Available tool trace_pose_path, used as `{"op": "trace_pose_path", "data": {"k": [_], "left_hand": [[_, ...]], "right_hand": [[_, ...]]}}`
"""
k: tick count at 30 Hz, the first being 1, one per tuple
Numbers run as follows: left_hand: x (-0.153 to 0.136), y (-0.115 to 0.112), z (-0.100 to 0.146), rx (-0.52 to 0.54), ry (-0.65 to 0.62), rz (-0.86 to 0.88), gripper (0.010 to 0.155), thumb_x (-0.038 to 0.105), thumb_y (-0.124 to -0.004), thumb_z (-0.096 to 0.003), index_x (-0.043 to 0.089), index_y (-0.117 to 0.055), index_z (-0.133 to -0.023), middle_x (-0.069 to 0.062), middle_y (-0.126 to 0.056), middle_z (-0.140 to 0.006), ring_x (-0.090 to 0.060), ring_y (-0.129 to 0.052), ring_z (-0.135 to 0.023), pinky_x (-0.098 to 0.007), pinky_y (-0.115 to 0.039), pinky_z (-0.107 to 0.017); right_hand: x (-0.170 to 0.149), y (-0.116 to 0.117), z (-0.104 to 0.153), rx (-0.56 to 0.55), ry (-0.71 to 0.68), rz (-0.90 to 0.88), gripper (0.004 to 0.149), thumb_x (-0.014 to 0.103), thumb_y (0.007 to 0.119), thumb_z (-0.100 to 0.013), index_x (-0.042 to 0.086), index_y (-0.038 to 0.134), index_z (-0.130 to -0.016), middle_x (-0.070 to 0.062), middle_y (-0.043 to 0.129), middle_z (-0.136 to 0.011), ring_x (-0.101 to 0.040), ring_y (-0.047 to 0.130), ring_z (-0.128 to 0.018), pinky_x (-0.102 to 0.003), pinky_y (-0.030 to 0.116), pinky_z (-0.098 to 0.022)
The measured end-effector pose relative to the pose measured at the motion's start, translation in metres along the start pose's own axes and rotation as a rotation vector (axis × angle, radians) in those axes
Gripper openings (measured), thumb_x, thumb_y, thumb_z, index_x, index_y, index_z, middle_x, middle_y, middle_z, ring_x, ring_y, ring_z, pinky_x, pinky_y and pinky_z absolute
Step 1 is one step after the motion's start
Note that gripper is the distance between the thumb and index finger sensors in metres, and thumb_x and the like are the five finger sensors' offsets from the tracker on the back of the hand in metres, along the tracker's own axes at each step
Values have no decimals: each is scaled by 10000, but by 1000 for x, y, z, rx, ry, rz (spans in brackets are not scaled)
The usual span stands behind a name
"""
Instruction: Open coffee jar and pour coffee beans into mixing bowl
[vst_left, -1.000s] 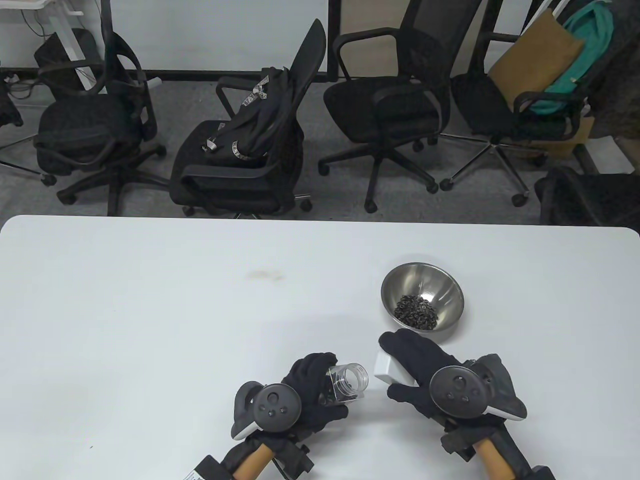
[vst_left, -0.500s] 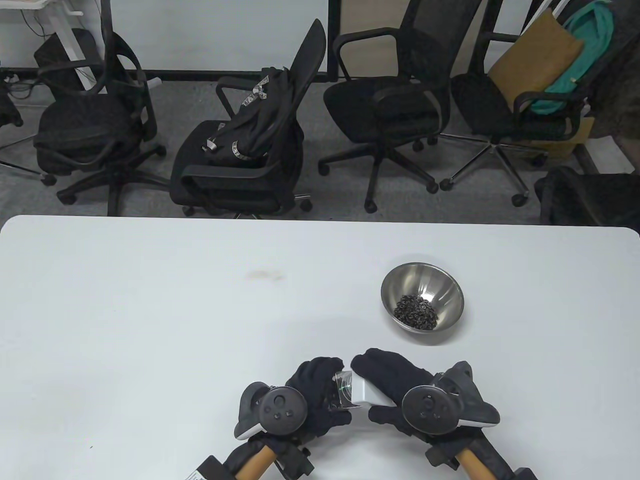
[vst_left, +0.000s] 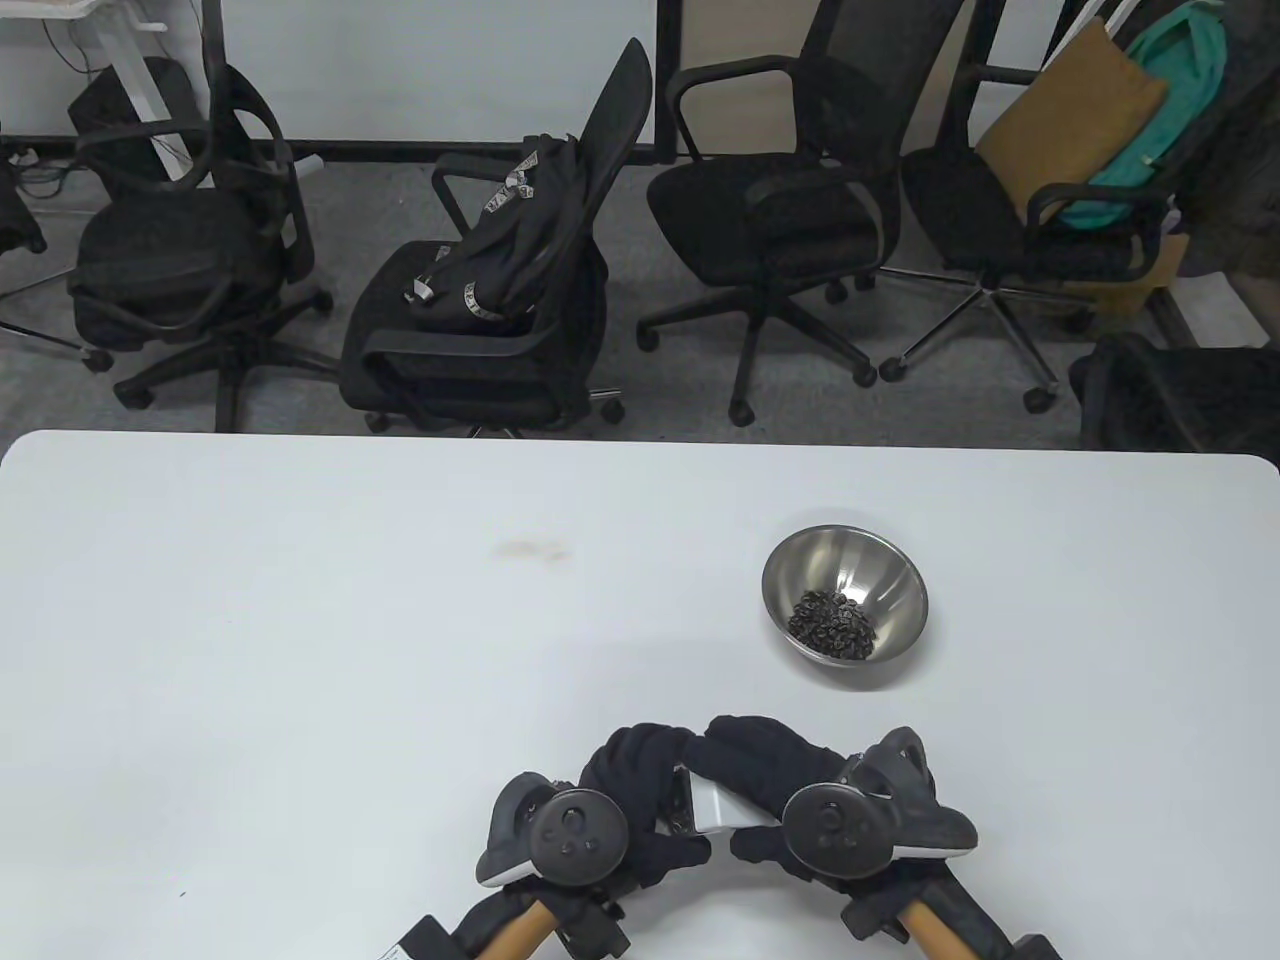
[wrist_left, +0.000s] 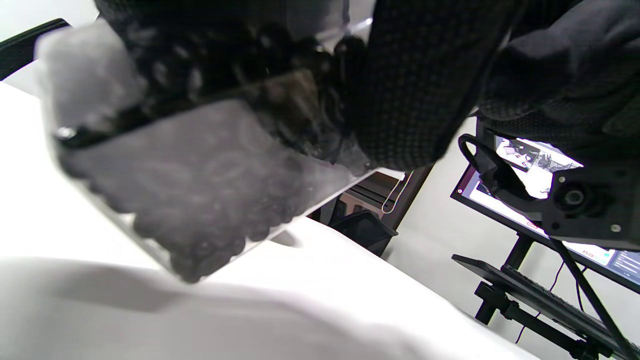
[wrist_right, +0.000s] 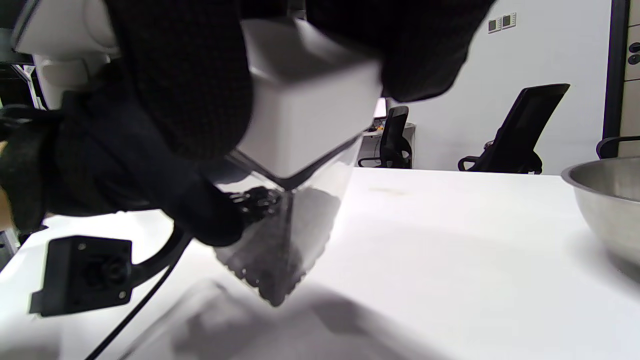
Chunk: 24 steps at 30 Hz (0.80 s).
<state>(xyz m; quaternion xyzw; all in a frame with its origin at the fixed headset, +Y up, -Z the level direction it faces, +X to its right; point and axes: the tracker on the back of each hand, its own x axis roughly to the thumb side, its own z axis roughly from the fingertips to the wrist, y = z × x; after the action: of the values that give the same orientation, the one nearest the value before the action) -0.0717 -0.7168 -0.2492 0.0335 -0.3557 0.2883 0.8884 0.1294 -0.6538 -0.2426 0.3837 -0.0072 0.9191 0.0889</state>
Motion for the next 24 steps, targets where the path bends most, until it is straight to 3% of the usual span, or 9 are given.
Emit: {"op": "trace_pose_path", "data": {"k": [8,13,19,22,24], "left_hand": [[3,-3,1,9,2,-51,949,429,-1041,-408,7,-533,-1090,-249,-634,-1044,-436,-737,-907,-620,-678,-714],[5,-4,2,27,2,-68,949,430,-1040,-411,4,-527,-1086,-252,-627,-1040,-438,-732,-903,-621,-676,-712],[8,-6,3,28,3,-99,951,433,-1038,-413,2,-521,-1085,-253,-623,-1038,-436,-730,-901,-621,-675,-710],[8,-6,2,25,11,-105,952,433,-1038,-413,1,-520,-1085,-254,-622,-1039,-437,-729,-901,-621,-675,-710],[8,-5,1,29,13,-90,952,436,-1035,-415,2,-517,-1086,-251,-620,-1040,-437,-729,-902,-620,-675,-710]], "right_hand": [[1,1,1,-16,58,27,867,488,907,-482,169,459,-1152,-259,675,-1054,-423,835,-860,-460,817,-626],[0,3,1,-65,145,-2,860,602,811,-517,73,528,-1133,-301,804,-919,-386,965,-672,-385,898,-495],[-1,8,1,-68,281,-77,863,653,697,-557,-19,592,-1089,-326,881,-788,-326,1032,-495,-316,940,-357],[-1,9,2,-65,284,-83,891,669,646,-556,-41,582,-1090,-339,879,-788,-318,1034,-492,-312,939,-351],[-2,6,3,-6,281,-112,977,703,585,-540,-56,465,-1143,-403,763,-921,-439,965,-622,-427,892,-439]]}}
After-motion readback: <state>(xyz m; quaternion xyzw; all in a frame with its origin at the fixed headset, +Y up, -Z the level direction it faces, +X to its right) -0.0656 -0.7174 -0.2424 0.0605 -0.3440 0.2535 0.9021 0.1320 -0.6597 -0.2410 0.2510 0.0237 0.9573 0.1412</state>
